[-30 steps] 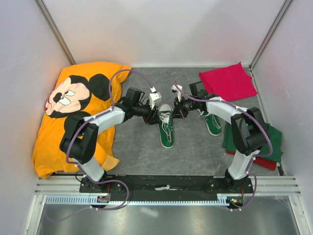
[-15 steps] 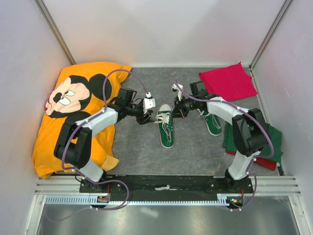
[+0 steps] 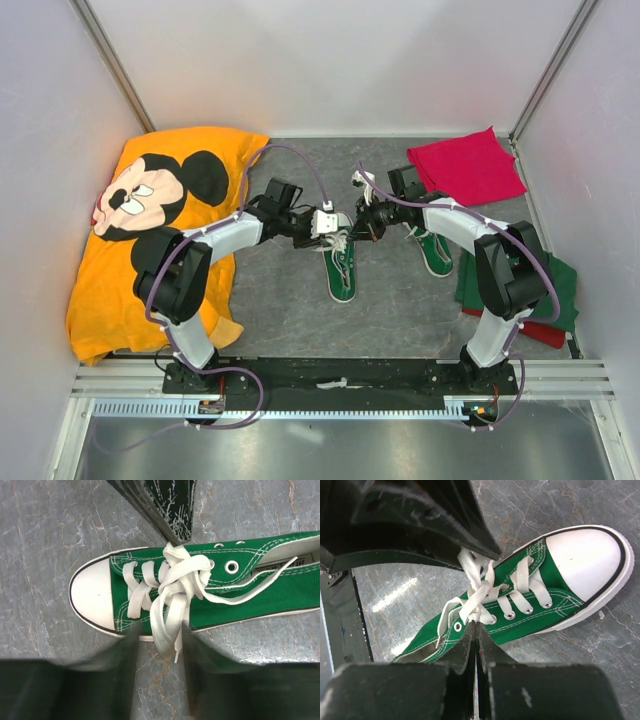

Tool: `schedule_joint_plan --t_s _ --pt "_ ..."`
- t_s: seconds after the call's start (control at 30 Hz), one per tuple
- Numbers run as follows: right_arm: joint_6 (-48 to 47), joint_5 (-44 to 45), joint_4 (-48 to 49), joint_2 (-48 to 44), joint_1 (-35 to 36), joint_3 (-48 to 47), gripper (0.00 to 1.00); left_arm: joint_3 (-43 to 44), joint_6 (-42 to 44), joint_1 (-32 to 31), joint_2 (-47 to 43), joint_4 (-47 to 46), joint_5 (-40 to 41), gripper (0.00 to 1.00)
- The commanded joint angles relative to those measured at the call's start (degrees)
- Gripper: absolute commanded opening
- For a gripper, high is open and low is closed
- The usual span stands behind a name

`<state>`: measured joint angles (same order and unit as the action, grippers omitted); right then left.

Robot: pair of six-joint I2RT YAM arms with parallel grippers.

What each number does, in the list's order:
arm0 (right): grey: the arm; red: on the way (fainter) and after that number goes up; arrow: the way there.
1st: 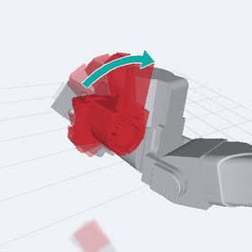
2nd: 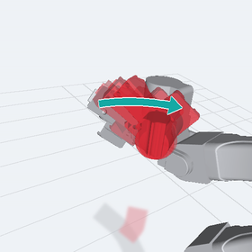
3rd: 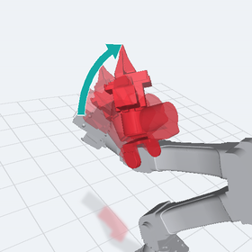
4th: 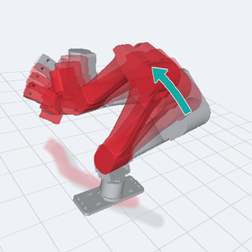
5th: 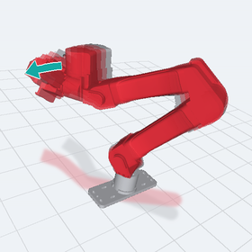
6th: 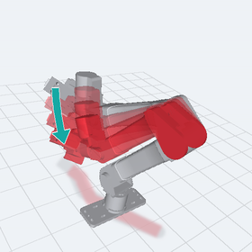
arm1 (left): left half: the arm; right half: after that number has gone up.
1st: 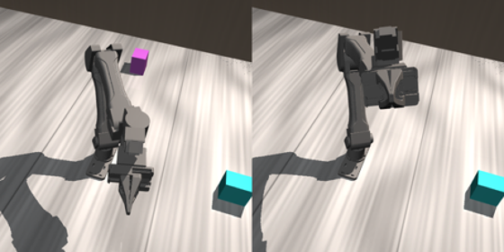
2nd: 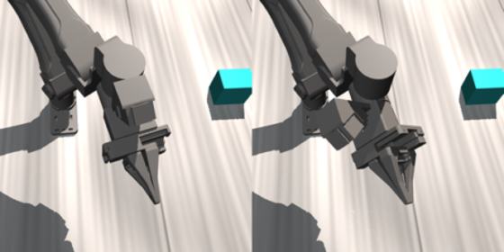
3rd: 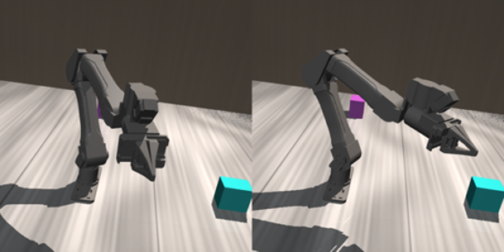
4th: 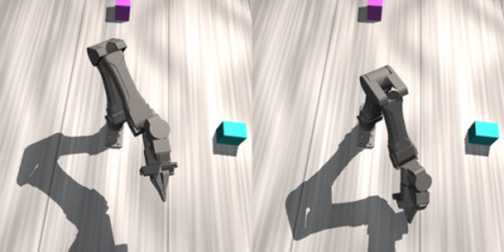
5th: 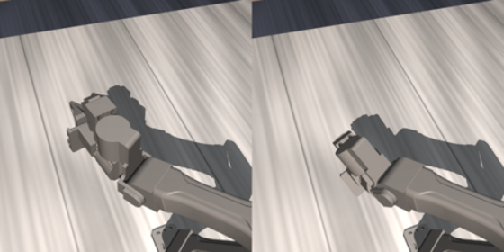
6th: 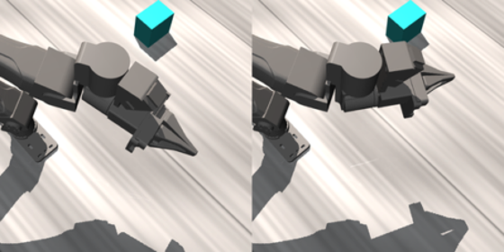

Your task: Tie the shoes

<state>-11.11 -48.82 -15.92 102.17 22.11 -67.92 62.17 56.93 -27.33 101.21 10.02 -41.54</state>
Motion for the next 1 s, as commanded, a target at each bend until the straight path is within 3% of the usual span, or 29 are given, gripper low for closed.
schedule_joint_plan --t_s 0.0,0.07,0.17,0.97 --pt "0.8 1.6 1.0 -2.1 -0.2 -0.8 0.00 3.0 4.5 -0.5 0.7 2.3 0.6 0.25" --pt "1.0 2.7 0.0 -2.0 -0.6 -1.2 0.00 2.9 5.9 -0.5 0.3 4.6 1.6 0.11" --pt "0.8 3.6 -2.3 -1.9 -1.2 -2.0 0.00 1.1 6.7 -0.3 -1.4 6.1 3.0 0.02" --pt "-5.9 10.2 -7.6 -7.1 -5.4 5.2 0.00 -3.0 11.0 2.0 -5.9 10.5 4.9 0.02"
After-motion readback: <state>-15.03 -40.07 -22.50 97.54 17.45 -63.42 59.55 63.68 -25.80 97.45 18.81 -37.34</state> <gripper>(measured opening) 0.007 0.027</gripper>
